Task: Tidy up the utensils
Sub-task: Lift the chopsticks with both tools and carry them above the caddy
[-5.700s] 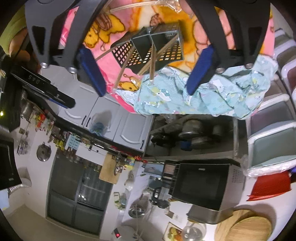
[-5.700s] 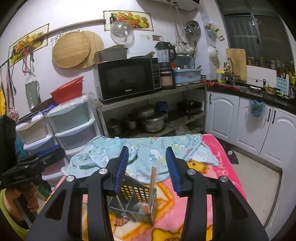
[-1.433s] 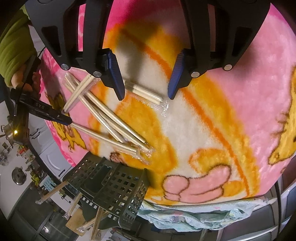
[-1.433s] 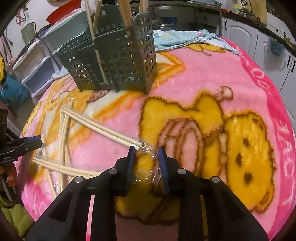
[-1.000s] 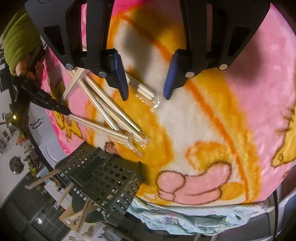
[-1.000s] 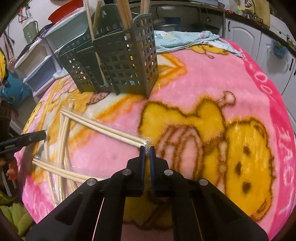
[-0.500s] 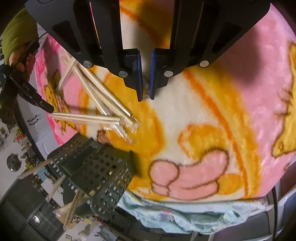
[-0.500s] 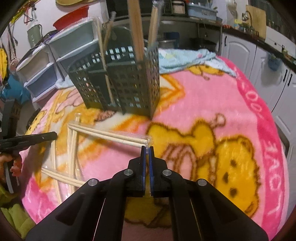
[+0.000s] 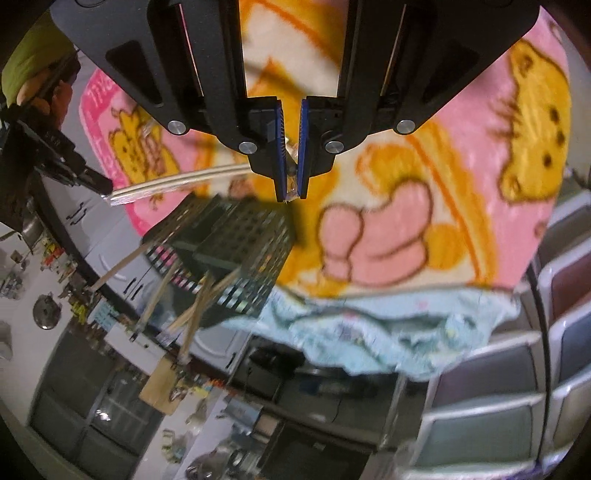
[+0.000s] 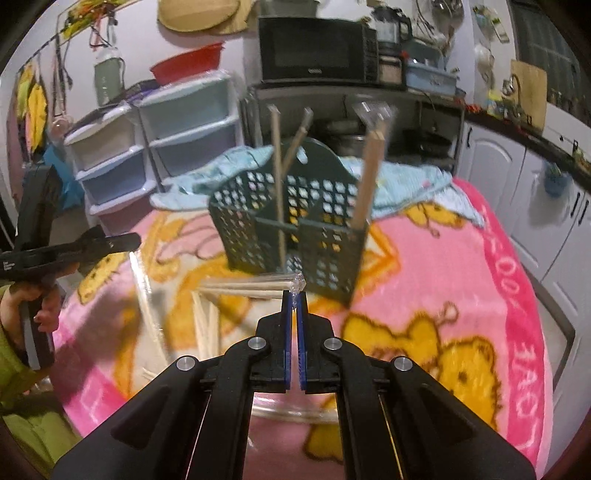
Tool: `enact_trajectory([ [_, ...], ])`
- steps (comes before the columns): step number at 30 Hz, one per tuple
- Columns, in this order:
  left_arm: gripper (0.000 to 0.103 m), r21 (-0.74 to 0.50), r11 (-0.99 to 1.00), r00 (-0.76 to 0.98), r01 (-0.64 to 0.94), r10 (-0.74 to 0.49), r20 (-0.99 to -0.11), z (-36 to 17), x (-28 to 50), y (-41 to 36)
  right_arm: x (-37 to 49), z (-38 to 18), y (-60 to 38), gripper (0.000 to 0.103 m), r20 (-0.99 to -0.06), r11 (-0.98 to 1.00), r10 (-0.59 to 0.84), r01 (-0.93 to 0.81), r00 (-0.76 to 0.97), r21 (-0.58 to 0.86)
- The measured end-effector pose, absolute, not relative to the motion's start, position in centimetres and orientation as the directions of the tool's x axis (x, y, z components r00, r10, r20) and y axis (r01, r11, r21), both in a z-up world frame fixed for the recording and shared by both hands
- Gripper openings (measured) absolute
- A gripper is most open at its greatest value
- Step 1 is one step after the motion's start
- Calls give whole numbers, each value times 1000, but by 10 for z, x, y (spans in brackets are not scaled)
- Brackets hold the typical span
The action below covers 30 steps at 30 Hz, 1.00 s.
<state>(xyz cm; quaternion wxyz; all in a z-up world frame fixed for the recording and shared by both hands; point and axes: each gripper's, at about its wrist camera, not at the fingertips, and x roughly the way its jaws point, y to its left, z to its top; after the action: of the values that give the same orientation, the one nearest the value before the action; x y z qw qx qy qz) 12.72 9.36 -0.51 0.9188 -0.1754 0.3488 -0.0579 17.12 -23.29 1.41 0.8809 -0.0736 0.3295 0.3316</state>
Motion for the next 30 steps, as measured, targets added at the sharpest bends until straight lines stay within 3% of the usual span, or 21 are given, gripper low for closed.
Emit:
enact_trajectory([
  [30,3,-295,922,856,252,-355,-376,119,148,23,148,126,-226,2,-433,749,596,-663,676,-5],
])
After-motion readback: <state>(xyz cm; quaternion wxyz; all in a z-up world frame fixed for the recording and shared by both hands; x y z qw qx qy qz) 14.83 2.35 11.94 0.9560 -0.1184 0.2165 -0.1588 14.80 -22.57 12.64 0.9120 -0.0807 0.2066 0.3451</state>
